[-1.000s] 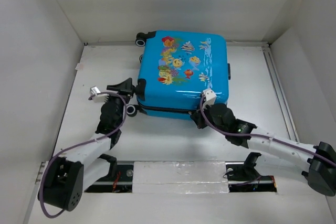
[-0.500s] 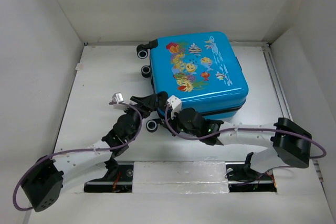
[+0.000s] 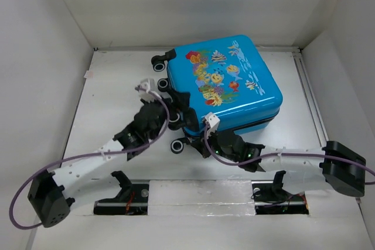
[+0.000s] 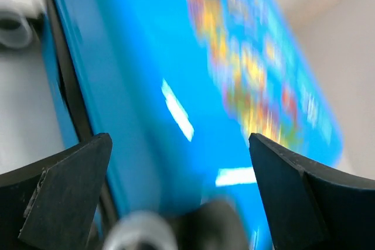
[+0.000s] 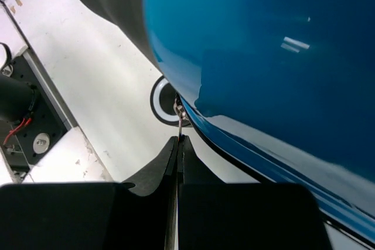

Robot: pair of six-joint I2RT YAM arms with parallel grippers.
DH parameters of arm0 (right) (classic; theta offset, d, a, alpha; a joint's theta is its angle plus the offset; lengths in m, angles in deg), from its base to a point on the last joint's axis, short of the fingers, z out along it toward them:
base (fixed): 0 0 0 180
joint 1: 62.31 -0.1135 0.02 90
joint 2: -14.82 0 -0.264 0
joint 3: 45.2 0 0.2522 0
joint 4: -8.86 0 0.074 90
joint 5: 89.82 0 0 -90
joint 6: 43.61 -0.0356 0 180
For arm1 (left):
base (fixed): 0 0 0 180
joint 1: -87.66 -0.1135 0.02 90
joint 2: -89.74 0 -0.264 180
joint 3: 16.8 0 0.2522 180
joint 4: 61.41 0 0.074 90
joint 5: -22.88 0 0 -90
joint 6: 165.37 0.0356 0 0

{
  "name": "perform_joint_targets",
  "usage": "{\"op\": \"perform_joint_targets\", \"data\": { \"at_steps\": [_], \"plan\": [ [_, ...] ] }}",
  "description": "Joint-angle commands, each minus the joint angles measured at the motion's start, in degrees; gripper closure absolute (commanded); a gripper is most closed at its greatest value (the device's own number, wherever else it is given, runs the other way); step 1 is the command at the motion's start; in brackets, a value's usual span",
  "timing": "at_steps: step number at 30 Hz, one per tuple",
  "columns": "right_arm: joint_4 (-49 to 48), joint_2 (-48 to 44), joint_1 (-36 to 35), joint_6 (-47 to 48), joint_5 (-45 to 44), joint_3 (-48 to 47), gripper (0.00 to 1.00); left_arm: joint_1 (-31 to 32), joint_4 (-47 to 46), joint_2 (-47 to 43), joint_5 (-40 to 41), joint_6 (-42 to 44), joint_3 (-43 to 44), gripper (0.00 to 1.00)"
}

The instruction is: Pack the luggage

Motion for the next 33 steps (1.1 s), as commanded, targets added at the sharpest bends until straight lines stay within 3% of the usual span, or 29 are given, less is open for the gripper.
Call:
{"op": "perform_joint_targets", "data": {
  "at_steps": [1, 2, 3, 6, 9, 13, 18, 21, 26, 30, 33],
  "plan": [
    [-5.6, -2.3, -1.7, -3.3, 3.9, 0.6, 1.00, -10.6, -7.3, 4.3, -3.5, 1.0, 11.0, 0.00],
    [-4.9, -2.3, -1.7, -3.3, 3.9, 0.6, 1.00, -18.3, -7.3, 8.4, -5.4, -1.0, 12.9, 0.00],
    [-4.3, -2.3, -1.7, -3.3, 3.9, 0.6, 1.00, -22.7, -7.3, 10.4, -12.8, -3.4, 14.5, 0.00],
    [-4.3, -2.9, -1.7, -3.3, 3.9, 1.1, 1.00, -36.3, -11.9, 18.3, -23.9, -12.5, 16.2, 0.03],
    [-4.3, -2.9, -1.7, -3.3, 4.5, 1.2, 1.00, -44.2, -16.6, 25.9, -30.3, -16.3, 19.2, 0.06],
    [-3.8, -1.7, -1.7, -2.2, 5.1, -0.2, 1.00, -48.1, -15.2, 36.9, -43.0, -17.9, 27.1, 0.05],
    [-3.3, 0.3, -1.7, -1.7, 6.3, -1.4, 1.00, -49.2, -33.6, 45.9, -53.8, -25.9, 25.0, 0.05],
    [-3.8, 0.9, -1.7, -1.7, 6.3, -1.4, 1.00, -49.2, -40.9, 48.0, -55.2, -27.9, 23.7, 0.05],
    [-4.3, 1.9, -1.7, -1.7, 6.3, -1.4, 1.00, -48.1, -40.2, 54.3, -56.8, -29.2, 29.1, 0.05],
    [-4.3, 1.9, -1.7, -2.2, 6.8, -1.4, 1.00, -46.9, -42.2, 57.7, -58.0, -32.1, 31.1, 0.15],
    [-4.3, 1.9, -1.7, -2.2, 6.3, -1.4, 1.00, -46.9, -45.7, 59.4, -58.0, -35.9, 31.1, 0.38]
  ]
}}
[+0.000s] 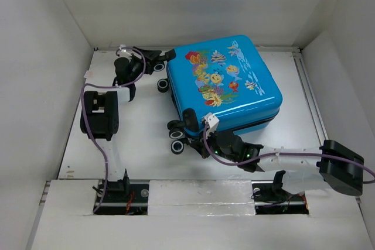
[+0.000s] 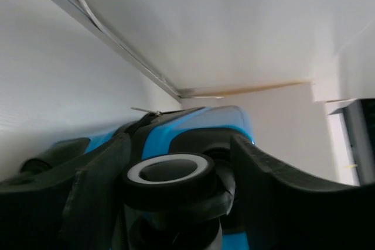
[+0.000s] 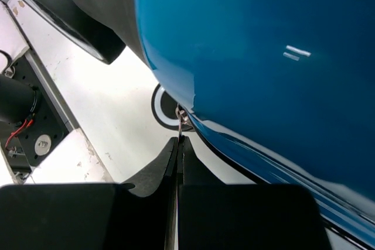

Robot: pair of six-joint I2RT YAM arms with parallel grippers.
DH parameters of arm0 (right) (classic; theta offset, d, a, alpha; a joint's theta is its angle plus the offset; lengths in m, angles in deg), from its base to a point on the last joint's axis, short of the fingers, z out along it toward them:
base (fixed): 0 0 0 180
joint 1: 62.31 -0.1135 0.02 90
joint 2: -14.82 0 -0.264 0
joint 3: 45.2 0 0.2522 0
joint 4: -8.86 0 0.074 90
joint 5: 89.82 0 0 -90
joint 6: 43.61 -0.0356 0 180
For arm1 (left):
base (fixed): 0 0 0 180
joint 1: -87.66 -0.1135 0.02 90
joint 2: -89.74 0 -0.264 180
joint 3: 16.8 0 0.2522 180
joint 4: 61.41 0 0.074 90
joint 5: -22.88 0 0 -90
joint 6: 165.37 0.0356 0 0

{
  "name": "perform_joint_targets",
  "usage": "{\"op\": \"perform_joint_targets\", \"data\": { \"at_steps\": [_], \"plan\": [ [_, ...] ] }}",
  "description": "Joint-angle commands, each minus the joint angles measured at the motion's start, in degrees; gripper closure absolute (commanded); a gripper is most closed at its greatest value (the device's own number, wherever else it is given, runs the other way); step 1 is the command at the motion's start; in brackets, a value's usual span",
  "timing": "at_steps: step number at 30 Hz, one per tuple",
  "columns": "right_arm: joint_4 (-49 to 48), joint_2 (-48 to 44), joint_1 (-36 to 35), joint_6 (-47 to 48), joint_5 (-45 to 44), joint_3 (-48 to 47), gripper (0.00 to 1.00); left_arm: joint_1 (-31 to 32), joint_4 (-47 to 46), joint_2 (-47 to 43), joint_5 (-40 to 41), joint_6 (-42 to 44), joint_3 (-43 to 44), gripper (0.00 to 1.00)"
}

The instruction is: Pack the luggage

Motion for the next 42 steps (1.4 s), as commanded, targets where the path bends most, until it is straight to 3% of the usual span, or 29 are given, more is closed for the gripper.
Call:
{"op": "perform_joint_targets", "data": {
  "at_steps": [1, 6, 7, 9, 13, 21, 23, 26, 28, 31, 32, 33, 34, 35, 36, 38, 42],
  "plan": [
    [-2.4, 0.8, -1.7, -1.0, 5.4, -2.0, 1.00, 0.5, -9.6, 0.8, -1.5, -6.0, 1.7, 0.46],
    [-2.4, -0.8, -1.7, -1.6, 4.8, -0.8, 1.00, 0.5, -12.0, 3.1, -0.8, -8.3, 3.3, 0.62],
    [-2.4, -0.8, -1.7, -2.1, 4.8, -0.8, 1.00, 0.5, -12.8, 3.1, -0.2, -9.0, 3.3, 0.80],
    [-2.4, -1.4, -1.7, -2.1, 4.3, -0.8, 1.00, 0.5, -14.4, 3.1, 0.3, -9.5, 3.3, 1.00],
    [-2.4, -2.9, -0.3, -2.1, 5.9, -0.8, 1.00, 0.5, -19.8, -0.6, 3.6, -9.5, -3.6, 1.00],
    [0.6, -8.5, 11.9, -1.0, 13.8, -5.0, 1.00, -0.8, -31.8, -20.2, 11.9, -4.1, -40.5, 1.00],
    [3.0, -9.9, 15.9, 0.5, 14.3, -6.8, 1.00, -0.3, -33.6, -23.3, 13.0, -3.0, -46.0, 1.00],
    [6.1, -14.0, 20.7, 1.9, 13.7, -7.4, 1.00, 1.2, -33.6, -31.2, 13.0, 0.3, -55.1, 1.00],
    [6.1, -15.4, 22.1, 1.9, 12.9, -7.4, 1.00, 3.0, -28.2, -39.4, 13.0, 2.1, -59.9, 1.00],
    [1.4, -15.4, 19.8, 1.1, 9.1, -2.2, 1.00, 8.9, -14.2, -49.7, 16.7, 7.0, -61.5, 1.00],
    [-6.3, -14.3, 16.4, 0.3, 5.6, 3.4, 1.00, 12.9, -6.8, -56.5, 20.1, 9.0, -61.5, 1.00],
    [-12.0, -13.3, 14.1, 0.3, 4.0, 3.5, 1.00, 14.9, -6.7, -59.6, 21.9, 9.1, -60.9, 1.00],
    [-18.9, -11.7, 12.0, 0.3, 1.8, 10.2, 1.00, 16.9, -1.4, -62.2, 23.7, 10.9, -60.2, 1.00],
    [-31.3, -6.8, 10.2, -0.5, -0.7, 12.9, 1.00, 21.0, 1.5, -66.5, 25.5, 11.9, -58.1, 1.00],
    [-34.8, -3.9, 8.4, -0.5, -6.1, 14.3, 1.00, 22.9, 4.0, -67.8, 28.5, 13.1, -56.8, 1.00],
    [-35.1, 3.0, 4.3, -0.5, -10.4, 12.2, 1.00, 26.3, 8.0, -69.3, 30.4, 15.6, -54.4, 1.00],
    [-28.4, 9.6, -1.0, 1.2, -15.3, 3.7, 1.00, 31.4, 7.4, -67.1, 30.0, 15.6, -51.7, 1.00]
  ]
}}
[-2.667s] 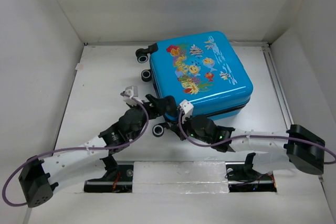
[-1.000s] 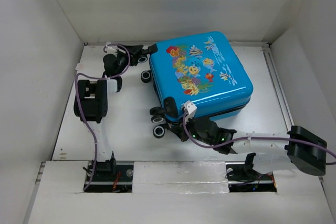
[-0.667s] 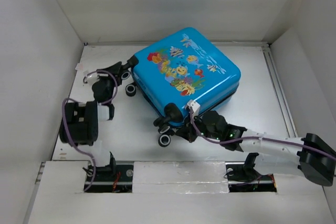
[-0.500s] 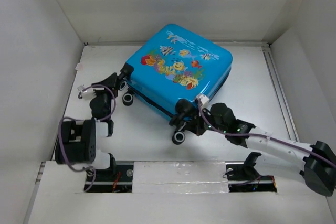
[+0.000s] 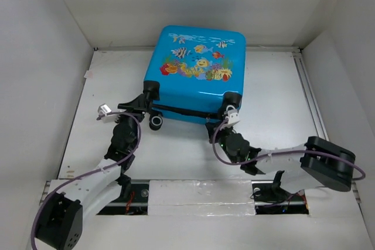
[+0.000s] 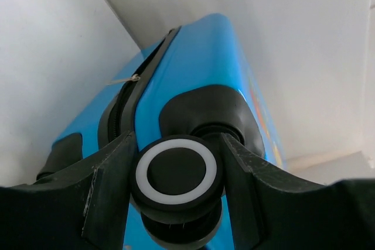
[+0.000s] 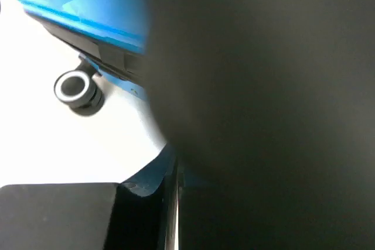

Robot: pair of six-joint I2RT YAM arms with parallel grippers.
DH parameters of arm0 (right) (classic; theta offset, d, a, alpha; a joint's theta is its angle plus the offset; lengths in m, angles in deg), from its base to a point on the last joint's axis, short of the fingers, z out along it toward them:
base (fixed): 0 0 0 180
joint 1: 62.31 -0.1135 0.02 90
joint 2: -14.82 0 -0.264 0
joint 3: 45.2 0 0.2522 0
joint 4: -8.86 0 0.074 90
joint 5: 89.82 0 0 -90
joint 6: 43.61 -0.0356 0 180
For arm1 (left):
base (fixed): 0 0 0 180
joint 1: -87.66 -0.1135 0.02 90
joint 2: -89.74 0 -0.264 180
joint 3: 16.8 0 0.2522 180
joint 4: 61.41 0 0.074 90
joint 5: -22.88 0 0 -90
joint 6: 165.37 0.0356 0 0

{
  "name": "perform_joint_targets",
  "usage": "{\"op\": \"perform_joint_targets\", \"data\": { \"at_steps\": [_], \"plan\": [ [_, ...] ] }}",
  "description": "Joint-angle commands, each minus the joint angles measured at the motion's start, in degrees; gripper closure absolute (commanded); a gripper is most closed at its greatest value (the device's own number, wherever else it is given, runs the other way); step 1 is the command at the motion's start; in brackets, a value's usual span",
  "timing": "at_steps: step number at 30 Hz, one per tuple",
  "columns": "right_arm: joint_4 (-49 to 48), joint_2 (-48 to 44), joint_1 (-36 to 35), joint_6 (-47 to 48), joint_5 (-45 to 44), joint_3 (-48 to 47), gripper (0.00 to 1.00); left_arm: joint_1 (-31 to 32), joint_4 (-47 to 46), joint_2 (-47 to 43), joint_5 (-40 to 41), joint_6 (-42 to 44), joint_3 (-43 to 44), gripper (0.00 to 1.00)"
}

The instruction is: Pack the luggage

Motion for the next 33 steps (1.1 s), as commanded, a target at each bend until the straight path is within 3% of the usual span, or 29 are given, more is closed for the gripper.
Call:
{"op": "perform_joint_targets", "data": {
  "at_steps": [1, 4, 9, 15, 20, 23, 24, 25, 27, 28, 31, 33],
  "plan": [
    [-0.1, 6.1, -6.5, 0.0, 6.5, -9.1, 1.00, 10.2, -0.5, 2.1, -28.0, 1.0, 4.6, 1.00],
    [5.0, 8.3, -7.9, 0.7, 7.6, -15.1, 1.00, 12.9, -3.9, 4.8, -30.4, -0.2, 4.6, 1.00],
    [6.7, 13.9, -9.9, 1.3, 18.1, -23.1, 1.00, 22.2, -1.3, 5.3, -26.0, 2.2, 8.6, 1.00],
    [1.7, 19.4, -10.6, 0.6, 23.1, -24.2, 1.00, 30.2, -1.6, 5.3, -26.5, -0.6, 10.6, 1.00],
    [-0.4, 21.5, -10.6, 0.6, 24.7, -26.3, 1.00, 40.5, -3.1, 7.4, -17.9, -0.9, 10.0, 1.00],
    [-3.1, 18.2, -10.6, -2.3, 23.7, -20.5, 1.00, 41.2, 0.1, 7.4, -16.4, 0.9, 12.4, 1.00],
    [-4.2, 15.1, -11.1, -3.2, 23.6, -18.3, 1.00, 41.2, 0.9, 7.4, -16.4, 1.4, 12.4, 0.95],
    [-6.3, 13.3, -11.1, -5.1, 22.5, -15.6, 1.00, 41.2, 2.1, 6.7, -15.9, 3.4, 13.5, 0.82],
    [-7.0, 9.4, -11.1, -7.1, 20.3, -8.5, 1.00, 41.2, 7.8, 5.1, -14.1, 6.7, 15.0, 0.48],
    [-4.7, 5.4, -11.6, -8.8, 19.8, -6.8, 1.00, 41.2, 10.1, 3.3, -12.9, 8.3, 16.7, 0.22],
    [-0.5, -1.2, -12.9, -10.3, 17.9, -2.3, 1.00, 41.2, 18.4, 0.7, -4.7, 13.6, 20.7, 0.02],
    [3.6, -3.7, -13.5, -11.6, 16.8, -1.2, 1.00, 39.5, 20.0, 0.2, 1.6, 16.6, 22.7, 0.00]
  ]
}}
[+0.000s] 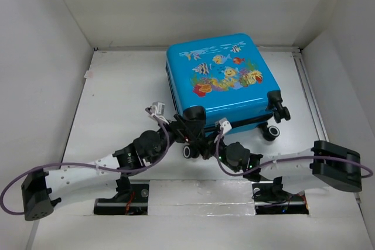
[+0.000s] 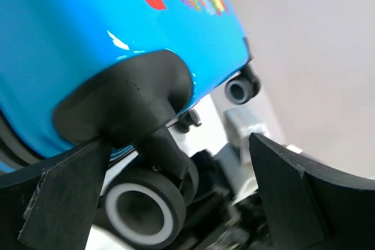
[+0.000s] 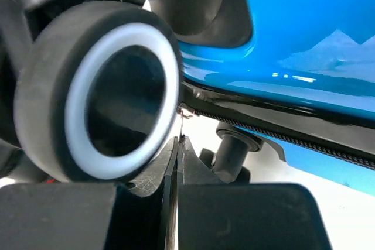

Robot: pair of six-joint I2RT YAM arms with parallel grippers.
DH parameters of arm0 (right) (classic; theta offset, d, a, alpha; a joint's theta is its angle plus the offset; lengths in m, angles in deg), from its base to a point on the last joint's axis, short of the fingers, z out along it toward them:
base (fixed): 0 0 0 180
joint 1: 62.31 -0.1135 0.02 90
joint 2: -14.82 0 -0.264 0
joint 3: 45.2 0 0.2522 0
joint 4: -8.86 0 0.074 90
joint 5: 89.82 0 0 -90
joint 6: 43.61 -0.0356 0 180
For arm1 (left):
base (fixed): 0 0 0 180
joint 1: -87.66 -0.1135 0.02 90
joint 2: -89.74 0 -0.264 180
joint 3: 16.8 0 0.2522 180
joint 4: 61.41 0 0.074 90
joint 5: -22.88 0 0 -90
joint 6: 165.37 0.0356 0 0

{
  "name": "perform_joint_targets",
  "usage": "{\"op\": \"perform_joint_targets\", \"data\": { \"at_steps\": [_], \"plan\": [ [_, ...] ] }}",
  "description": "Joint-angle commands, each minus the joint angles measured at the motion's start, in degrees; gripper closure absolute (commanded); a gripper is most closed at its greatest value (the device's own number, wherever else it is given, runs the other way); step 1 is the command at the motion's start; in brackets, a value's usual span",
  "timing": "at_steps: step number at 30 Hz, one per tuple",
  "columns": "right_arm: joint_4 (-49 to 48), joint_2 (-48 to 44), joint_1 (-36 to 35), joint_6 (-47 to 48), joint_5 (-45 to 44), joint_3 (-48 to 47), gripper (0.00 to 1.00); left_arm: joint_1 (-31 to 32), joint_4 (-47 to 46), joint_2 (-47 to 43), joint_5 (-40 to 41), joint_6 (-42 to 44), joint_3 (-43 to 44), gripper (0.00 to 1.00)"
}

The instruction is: Pack the luggage

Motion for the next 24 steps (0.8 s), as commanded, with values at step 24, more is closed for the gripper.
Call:
{"op": "perform_joint_targets", "data": {
  "at_steps": [24],
  "plan": [
    [18.4, -14.7, -4.1, -4.1, 13.8, 0.7, 1.00, -58.2, 1.3, 67.3, -57.7, -6.9, 64.0, 0.00]
  ]
}}
